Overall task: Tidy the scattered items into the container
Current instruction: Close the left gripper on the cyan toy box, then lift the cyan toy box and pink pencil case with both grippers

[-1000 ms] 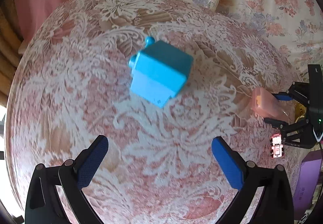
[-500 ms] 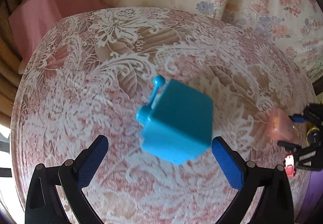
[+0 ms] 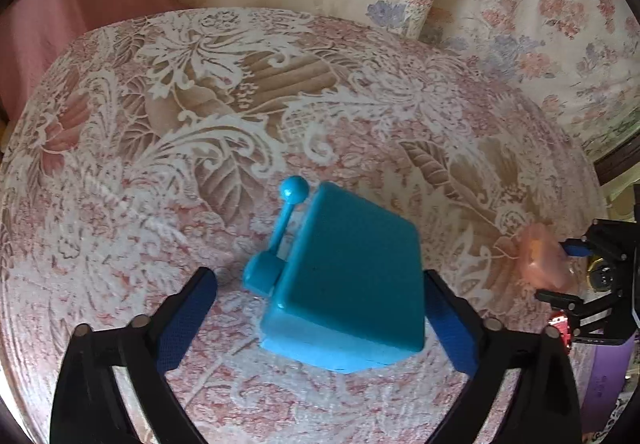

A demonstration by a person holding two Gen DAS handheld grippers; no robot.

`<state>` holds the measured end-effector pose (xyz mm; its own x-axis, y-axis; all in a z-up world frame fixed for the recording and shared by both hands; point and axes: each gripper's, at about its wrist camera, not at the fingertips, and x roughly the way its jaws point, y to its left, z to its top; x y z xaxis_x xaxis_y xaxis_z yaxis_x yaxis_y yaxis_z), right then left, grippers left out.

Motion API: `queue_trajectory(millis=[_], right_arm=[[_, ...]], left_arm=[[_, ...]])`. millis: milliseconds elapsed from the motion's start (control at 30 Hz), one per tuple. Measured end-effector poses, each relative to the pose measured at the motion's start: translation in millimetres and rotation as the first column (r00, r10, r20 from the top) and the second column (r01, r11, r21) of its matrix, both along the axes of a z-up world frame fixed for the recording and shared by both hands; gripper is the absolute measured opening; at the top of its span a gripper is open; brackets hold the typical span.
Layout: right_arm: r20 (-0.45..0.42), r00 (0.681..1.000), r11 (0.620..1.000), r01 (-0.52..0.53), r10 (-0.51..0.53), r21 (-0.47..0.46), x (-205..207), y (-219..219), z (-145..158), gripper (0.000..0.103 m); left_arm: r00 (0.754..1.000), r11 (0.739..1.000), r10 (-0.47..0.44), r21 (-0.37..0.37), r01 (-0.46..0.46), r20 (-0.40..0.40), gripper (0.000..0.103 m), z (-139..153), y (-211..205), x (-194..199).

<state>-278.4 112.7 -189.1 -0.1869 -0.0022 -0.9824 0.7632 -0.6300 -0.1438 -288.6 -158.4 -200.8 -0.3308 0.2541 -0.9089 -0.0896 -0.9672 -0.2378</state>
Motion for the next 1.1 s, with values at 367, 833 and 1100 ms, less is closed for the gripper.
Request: queue_trajectory(millis=[367,833,1100], right_arm=[[-0.008,1.0,1.0,0.016,-0.016,0.016,-2.7,-2.3,1.5,0.056],[-0.066,0.998,1.0,0.007,-0.006,0.014,13.6,-11.4,1.2,0.053],[-0.116,0.993,1.0,-0.014,0.014,0.008,18.2,-27.1,17.2,0.053]], left_arm=[[0.999,1.0,-0.014,0.009,0.014,-0.036,0.071,4.2,-0.7,1.2],[0.996,0.998,-0.034,0.04,0.037,-0.079,0.071,21.2,5.3,10.6],[0.996,0.997,-0.053,0.045,0.057,-0.078,0.071,26.4,10.2,22.8]])
